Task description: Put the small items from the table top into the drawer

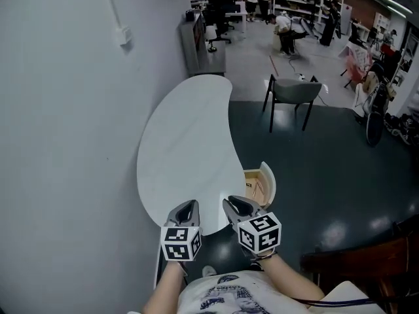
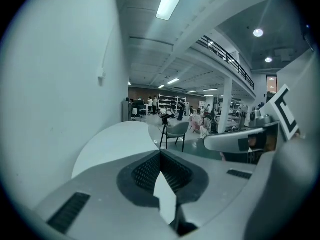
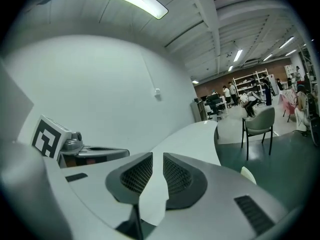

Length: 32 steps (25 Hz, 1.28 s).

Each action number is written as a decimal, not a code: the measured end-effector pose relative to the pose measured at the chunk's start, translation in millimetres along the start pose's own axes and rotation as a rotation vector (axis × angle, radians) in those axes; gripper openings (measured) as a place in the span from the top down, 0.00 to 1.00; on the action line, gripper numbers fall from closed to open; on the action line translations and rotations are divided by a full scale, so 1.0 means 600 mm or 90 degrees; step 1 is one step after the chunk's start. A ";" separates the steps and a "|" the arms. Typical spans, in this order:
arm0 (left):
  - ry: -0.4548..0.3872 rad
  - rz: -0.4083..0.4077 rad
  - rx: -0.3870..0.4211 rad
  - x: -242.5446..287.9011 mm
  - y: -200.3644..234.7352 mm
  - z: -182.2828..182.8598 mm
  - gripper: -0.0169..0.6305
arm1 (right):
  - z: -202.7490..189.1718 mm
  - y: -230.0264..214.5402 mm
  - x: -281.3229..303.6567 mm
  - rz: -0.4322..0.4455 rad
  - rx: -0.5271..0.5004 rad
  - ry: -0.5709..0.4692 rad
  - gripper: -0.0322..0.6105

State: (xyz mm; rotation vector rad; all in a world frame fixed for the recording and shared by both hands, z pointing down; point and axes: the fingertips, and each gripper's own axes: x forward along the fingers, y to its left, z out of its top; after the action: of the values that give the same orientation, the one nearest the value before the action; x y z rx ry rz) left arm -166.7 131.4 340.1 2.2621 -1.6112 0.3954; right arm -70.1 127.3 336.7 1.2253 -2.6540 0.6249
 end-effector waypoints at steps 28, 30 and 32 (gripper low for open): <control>-0.035 -0.002 0.007 -0.141 0.156 -0.023 0.94 | -0.027 0.193 0.074 -0.033 -0.065 0.000 0.92; -0.036 -0.003 0.006 -0.140 0.154 -0.022 0.94 | -0.027 0.191 0.071 -0.036 -0.069 0.002 0.92; -0.036 -0.005 0.007 -0.139 0.149 -0.022 0.94 | -0.028 0.190 0.068 -0.037 -0.071 0.003 0.92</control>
State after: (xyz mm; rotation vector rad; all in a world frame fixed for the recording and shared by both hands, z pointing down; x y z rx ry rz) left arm -278.7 180.8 327.4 2.3060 -1.6306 0.3419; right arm -183.4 172.4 329.5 1.2617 -2.6002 0.4629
